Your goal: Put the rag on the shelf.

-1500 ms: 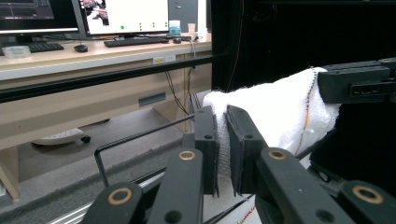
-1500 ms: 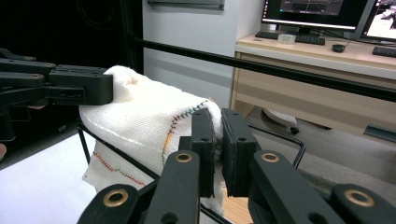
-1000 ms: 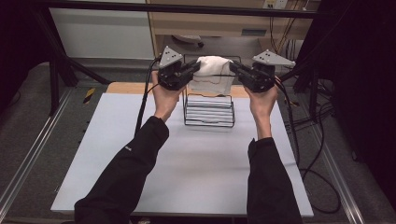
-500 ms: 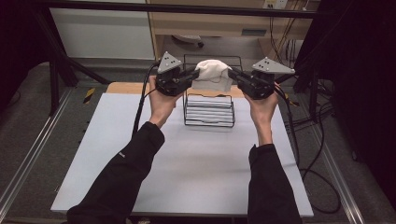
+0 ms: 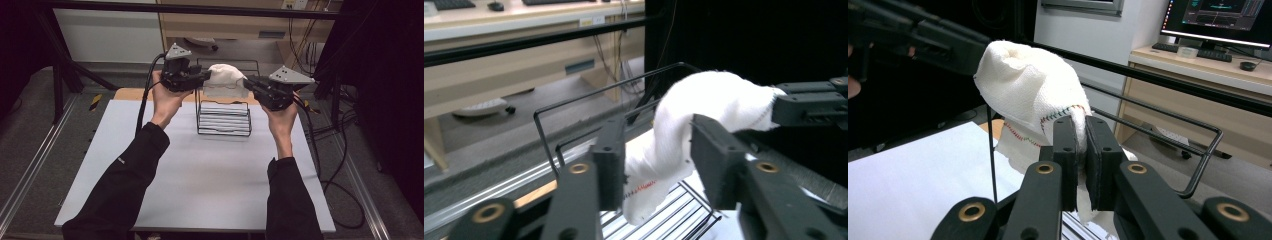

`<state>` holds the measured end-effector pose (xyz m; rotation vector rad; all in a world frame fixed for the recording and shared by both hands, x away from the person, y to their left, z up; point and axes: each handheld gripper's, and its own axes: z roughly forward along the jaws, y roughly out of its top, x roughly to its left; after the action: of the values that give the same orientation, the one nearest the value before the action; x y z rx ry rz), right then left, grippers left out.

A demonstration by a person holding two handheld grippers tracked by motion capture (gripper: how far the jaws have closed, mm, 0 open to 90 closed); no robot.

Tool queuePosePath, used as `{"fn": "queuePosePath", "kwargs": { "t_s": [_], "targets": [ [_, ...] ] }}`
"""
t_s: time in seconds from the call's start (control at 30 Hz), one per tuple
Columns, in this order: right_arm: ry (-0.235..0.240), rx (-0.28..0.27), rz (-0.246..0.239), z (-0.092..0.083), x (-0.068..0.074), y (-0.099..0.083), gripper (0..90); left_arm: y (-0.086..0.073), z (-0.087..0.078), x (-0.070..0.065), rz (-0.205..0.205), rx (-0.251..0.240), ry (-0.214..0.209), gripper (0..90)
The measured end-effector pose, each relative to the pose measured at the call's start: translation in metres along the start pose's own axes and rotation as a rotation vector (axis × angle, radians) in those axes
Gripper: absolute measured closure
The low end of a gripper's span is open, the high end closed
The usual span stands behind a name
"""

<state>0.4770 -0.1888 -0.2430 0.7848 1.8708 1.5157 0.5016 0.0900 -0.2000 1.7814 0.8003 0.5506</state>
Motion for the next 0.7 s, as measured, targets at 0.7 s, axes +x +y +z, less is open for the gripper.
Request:
{"fn": "queuePosePath", "kwargs": {
  "t_s": [0.7],
  "targets": [
    [0.050, 0.049, 0.023, -0.006, 0.002, 0.005, 70.5, -0.020, 0.007, -0.020, 0.066, 0.030, -0.039, 79.8]
  ]
}}
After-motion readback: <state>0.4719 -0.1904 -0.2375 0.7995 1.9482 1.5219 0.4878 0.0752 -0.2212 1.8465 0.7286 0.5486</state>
